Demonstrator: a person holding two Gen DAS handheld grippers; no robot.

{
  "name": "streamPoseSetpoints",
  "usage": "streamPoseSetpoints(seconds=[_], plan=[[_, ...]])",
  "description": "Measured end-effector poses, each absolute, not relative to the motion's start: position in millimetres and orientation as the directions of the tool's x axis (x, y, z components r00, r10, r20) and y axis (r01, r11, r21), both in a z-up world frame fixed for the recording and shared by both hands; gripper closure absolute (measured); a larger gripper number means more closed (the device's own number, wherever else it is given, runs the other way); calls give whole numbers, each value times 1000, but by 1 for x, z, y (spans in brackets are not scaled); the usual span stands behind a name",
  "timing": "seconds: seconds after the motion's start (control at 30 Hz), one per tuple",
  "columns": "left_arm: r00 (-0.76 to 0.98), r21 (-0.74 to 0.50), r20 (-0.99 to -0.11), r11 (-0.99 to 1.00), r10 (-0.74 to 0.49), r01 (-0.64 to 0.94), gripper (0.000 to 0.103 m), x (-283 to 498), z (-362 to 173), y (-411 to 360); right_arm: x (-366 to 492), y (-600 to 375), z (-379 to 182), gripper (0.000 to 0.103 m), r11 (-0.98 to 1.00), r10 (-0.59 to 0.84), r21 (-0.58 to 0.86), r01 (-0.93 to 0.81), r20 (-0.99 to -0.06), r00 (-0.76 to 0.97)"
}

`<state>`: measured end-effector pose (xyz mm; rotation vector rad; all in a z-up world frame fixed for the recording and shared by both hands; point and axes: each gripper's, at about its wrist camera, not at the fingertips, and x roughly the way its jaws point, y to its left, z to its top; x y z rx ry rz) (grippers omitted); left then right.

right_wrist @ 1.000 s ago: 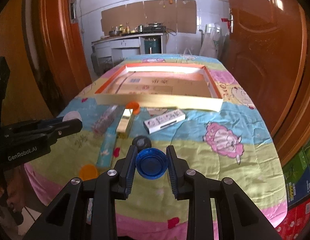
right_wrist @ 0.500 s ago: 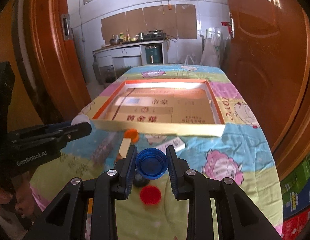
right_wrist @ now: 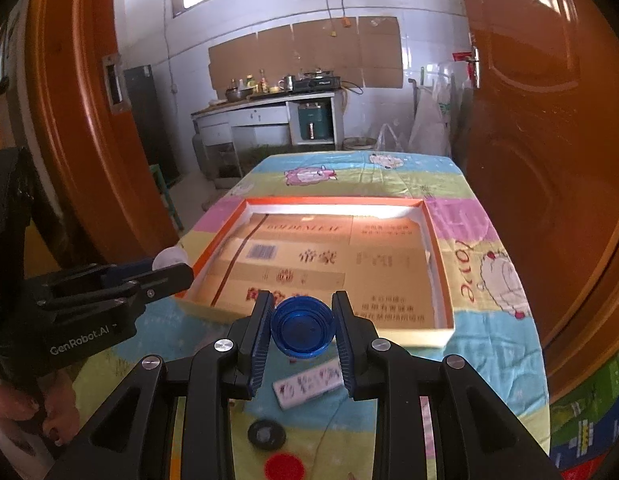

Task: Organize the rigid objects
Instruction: 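Carry the blue cap and white cap with both grippers over the box tray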

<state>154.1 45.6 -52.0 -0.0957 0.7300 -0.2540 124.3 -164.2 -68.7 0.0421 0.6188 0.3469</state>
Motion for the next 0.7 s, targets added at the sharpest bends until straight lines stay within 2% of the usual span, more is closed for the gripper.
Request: streamPoseSetpoints(seconds=[0.27, 0.7], plan=[[710, -182, -659, 968, -249, 172, 71, 198, -45, 47, 167, -173, -55, 72, 937, 344, 157, -311, -562, 752], [657, -163, -722, 976, -217, 143, 71, 279, -48, 47, 257, -173, -52, 73, 925, 344, 102, -366, -630, 696]])
